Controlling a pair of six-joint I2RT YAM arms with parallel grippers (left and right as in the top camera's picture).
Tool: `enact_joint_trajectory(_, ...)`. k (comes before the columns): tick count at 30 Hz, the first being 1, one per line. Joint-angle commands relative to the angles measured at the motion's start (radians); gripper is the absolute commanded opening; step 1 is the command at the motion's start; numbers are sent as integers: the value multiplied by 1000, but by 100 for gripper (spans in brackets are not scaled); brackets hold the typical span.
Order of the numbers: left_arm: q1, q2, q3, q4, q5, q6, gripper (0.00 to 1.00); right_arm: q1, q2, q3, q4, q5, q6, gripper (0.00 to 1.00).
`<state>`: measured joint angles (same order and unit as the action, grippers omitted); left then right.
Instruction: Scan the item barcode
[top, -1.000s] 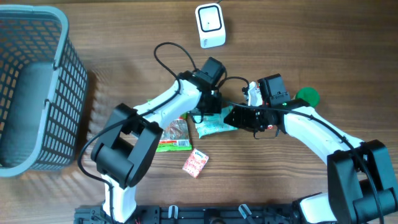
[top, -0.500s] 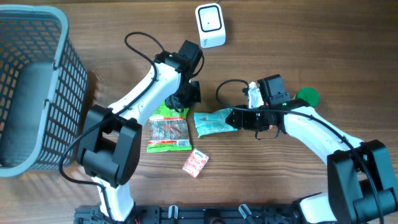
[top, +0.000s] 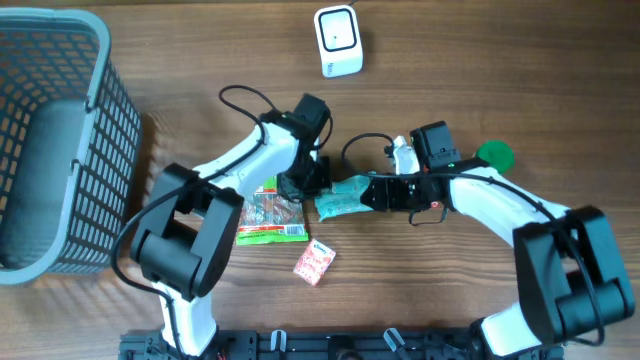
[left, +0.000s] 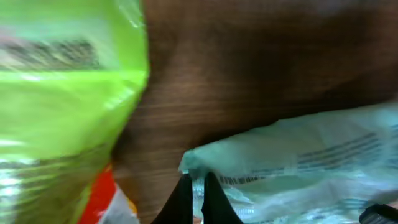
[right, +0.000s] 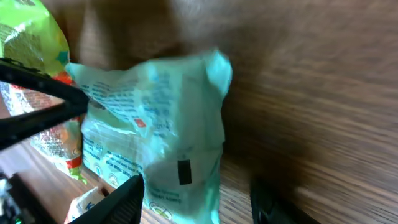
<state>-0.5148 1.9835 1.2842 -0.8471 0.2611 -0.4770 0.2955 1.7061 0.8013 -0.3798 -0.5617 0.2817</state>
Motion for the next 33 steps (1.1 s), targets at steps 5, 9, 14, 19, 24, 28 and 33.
enact_joint_trajectory(5,-42,14,-62,42,19,-3,4,2,29,-2,5,-69,-21,52)
enact_joint_trajectory(9,-42,14,-75,105,4,-2,4,-26,29,-1,71,-69,-16,52)
enact_joint_trajectory(14,-2,-11,19,15,-15,28,4,-87,16,9,45,-104,-23,54)
enact_joint_trajectory(19,21,-80,107,-47,-14,27,4,-99,-8,138,-120,-112,-155,64)
enact_joint_trajectory(24,-17,-70,64,-30,113,27,4,-99,-4,172,-97,0,-256,65)
enact_joint_trajectory(28,-39,-48,0,30,112,20,4,-99,-1,172,-67,25,-282,64)
enact_joint_trajectory(33,-39,-3,-45,131,63,20,4,-99,10,171,6,48,-278,64)
